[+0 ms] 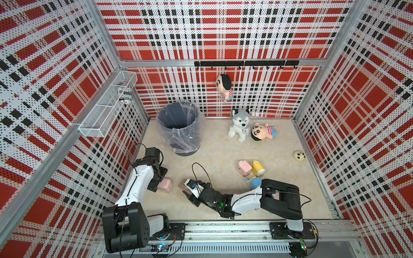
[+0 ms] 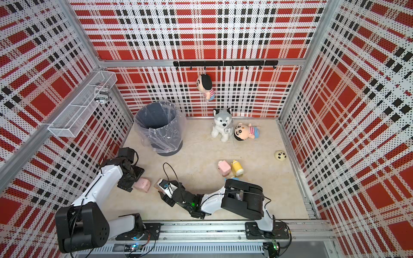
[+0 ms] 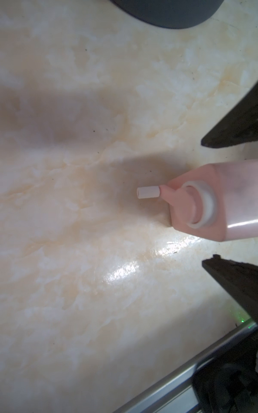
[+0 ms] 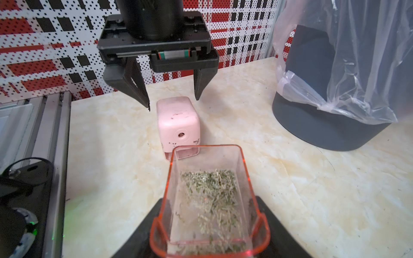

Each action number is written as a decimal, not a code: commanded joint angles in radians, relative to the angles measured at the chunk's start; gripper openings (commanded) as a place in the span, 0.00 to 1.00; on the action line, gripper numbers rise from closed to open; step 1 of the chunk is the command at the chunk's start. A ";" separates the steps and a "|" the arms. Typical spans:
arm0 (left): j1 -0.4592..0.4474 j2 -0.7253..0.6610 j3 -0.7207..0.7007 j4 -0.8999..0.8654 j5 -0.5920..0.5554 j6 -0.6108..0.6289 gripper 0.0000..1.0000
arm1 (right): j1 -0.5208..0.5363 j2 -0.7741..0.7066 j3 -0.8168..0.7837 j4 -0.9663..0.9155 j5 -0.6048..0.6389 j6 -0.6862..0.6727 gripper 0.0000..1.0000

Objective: Take out the pencil sharpener tray and clean the shavings
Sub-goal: Place the pencil sharpener at the center of the board, then pour the shavings into the trash bin.

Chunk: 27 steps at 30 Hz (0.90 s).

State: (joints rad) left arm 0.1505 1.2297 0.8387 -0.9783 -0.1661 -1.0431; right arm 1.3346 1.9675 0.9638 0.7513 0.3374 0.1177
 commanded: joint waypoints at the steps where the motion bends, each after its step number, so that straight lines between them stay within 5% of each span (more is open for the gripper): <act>1: 0.010 -0.039 0.042 -0.020 -0.028 0.014 0.82 | -0.012 -0.048 0.046 -0.086 -0.010 0.032 0.51; 17: 0.033 -0.110 0.281 -0.029 -0.168 0.081 1.00 | -0.074 -0.090 0.433 -0.568 0.054 0.179 0.47; 27: 0.079 -0.218 0.211 0.251 -0.062 0.138 0.98 | -0.163 -0.028 0.768 -0.784 0.015 0.272 0.47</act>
State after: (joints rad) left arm 0.2211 1.0206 1.0637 -0.8478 -0.2634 -0.9340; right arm 1.1904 1.9209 1.6440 0.0551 0.3679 0.3408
